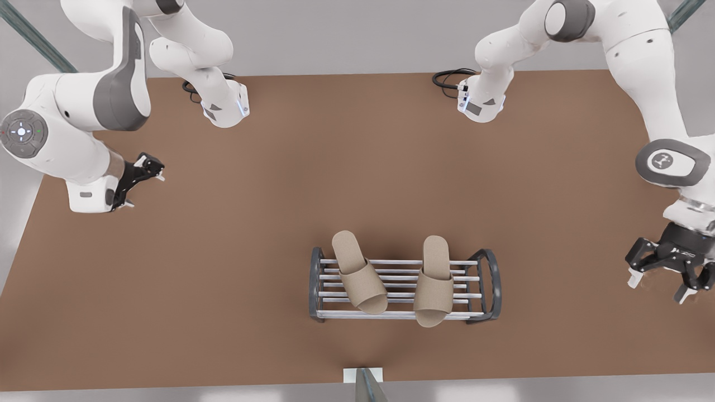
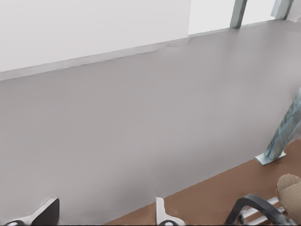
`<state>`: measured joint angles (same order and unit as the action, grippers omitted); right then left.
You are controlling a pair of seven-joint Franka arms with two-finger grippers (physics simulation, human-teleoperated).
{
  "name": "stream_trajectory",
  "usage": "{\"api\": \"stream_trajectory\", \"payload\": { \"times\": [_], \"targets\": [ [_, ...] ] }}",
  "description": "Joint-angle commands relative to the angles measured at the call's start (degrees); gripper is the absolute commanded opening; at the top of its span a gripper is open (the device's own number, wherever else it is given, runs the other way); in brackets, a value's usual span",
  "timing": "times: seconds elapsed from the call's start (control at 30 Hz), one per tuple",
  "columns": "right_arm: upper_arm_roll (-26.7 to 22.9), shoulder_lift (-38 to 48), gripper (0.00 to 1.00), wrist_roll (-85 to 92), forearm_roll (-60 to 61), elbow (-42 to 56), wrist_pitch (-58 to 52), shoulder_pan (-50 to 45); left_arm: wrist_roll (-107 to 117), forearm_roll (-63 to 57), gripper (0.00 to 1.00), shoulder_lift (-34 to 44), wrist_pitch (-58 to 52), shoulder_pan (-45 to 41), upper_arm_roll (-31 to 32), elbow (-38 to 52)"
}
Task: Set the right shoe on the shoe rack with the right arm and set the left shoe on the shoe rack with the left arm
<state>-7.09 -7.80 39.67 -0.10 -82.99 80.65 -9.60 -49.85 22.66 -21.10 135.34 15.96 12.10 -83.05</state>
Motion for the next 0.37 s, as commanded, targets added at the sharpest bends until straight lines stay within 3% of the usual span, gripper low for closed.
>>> {"api": "stream_trajectory", "payload": {
  "times": [0.0,0.03,0.07,0.1,0.33],
  "targets": [
    [0.0,0.0,1.0,-38.6,0.2,-0.1,-1.6,0.0,73.1,-26.1,1.0,3.3,-44.1,-8.7,-5.2,-6.2],
    [-0.1,0.1,1.0,-38.3,-0.1,-0.1,-1.3,0.0,66.6,-27.4,1.0,8.6,-29.6,-11.2,-8.0,-20.0],
    [0.0,0.0,1.0,-38.2,-0.2,-0.1,-1.1,0.0,41.9,-27.6,1.0,9.8,-46.4,-11.2,-8.4,-12.9],
    [-0.1,0.0,1.0,-38.1,-0.3,-0.1,-0.9,0.0,41.8,-27.3,1.0,8.0,-60.4,-11.3,-8.1,-3.4],
    [-0.1,-0.4,1.0,-37.9,-0.3,-0.1,-0.4,0.0,50.6,-22.8,1.0,8.4,-56.7,-12.9,-6.8,-2.6]
  ]
}}
